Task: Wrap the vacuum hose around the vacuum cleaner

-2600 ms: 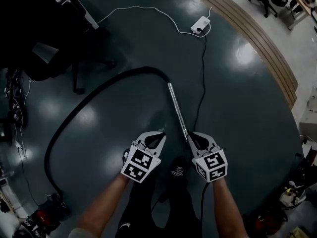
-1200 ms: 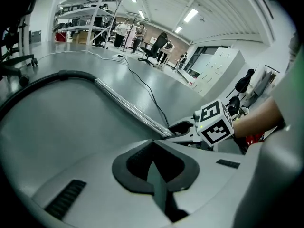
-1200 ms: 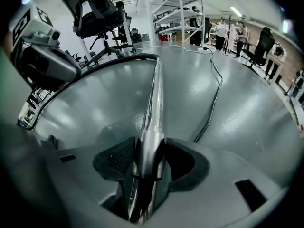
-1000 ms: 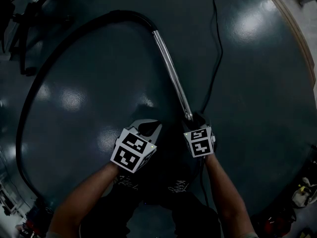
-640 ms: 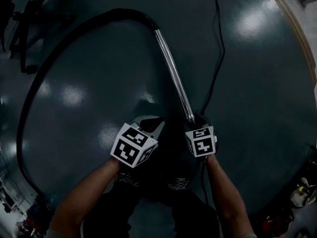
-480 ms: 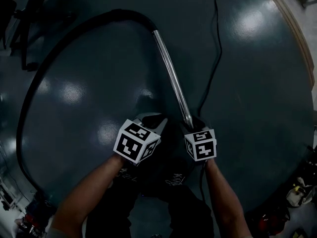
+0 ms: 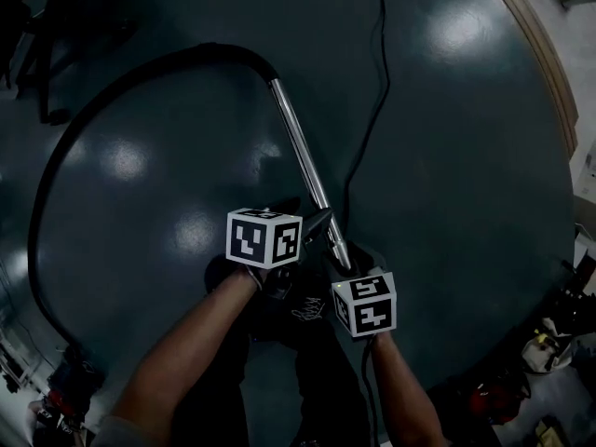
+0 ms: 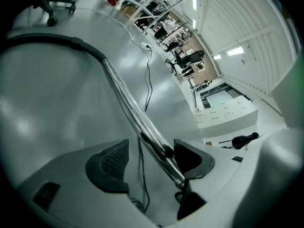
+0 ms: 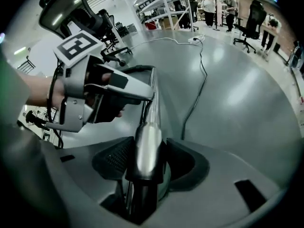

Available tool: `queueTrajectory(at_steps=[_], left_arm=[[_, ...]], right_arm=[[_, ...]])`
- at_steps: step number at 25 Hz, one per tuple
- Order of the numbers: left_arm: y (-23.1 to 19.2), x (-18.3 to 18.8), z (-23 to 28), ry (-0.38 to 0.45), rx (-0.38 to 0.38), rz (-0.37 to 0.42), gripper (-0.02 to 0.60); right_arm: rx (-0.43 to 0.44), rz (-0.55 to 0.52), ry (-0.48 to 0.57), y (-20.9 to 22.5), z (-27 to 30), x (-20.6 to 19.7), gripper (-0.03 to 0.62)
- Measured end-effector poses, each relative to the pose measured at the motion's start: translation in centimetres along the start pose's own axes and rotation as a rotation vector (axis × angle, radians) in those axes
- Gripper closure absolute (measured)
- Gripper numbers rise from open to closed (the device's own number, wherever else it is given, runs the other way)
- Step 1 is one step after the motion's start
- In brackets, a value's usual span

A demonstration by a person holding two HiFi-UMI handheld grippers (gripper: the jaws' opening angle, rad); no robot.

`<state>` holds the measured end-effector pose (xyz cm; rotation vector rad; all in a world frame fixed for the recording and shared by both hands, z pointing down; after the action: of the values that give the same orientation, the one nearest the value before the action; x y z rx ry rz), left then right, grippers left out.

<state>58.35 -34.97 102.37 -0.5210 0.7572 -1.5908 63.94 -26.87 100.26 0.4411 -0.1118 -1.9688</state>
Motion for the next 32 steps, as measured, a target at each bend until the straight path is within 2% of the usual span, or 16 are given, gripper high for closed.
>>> queueTrajectory(at_steps=[1, 10, 13, 16, 20, 26, 32], left_arm=[[0.4, -0.6, 0.2, -0.011, -0.007, -0.021, 0.281], [4.4, -3.4, 1.7, -0.052, -0.083, -0.131, 0.278], [5.3, -3.5, 1.6, -0.041, -0.074, -0.139, 0.289], [6.2, -3.8, 0.3, -0.036, -0.051, -0.147, 0.312], [8.3, -2.8, -3.1, 0.003, -0.041, -0.106, 0.327], [14.4, -0.6, -10.0, 0.083, -0.112, -0.023, 0.328], [20.5, 1.2, -18.2, 0.187, -0.145, 0.038, 0.328]], right_arm=[[-0.004, 0.002, -0.011, -0.1, -0.8, -0.6, 0.375], [-0.019, 0.029, -0.056, -2.0, -5.5, -2.1, 0.375], [-0.029, 0.018, -0.059, -2.4, -6.6, -2.4, 0.375], [0.005, 0.021, -0.039, -3.2, -7.9, -2.4, 0.373], [0.058, 0.004, 0.053, -5.0, -10.5, -1.2, 0.373], [0.168, 0.065, 0.197, -7.2, -17.3, 1.3, 0.359], [0.219, -0.062, 0.257, -10.6, -25.8, 4.4, 0.356]])
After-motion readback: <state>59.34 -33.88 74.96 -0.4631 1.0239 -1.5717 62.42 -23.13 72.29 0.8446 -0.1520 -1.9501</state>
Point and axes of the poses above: the fingertips, and each gripper's own axes: z forward along the fingers, y to its right, x out of its top, the point moved 1 cm from there along -z, backward along the fingers, and after that the axes turned 5 degrees about -z, right-handed, at the moved point
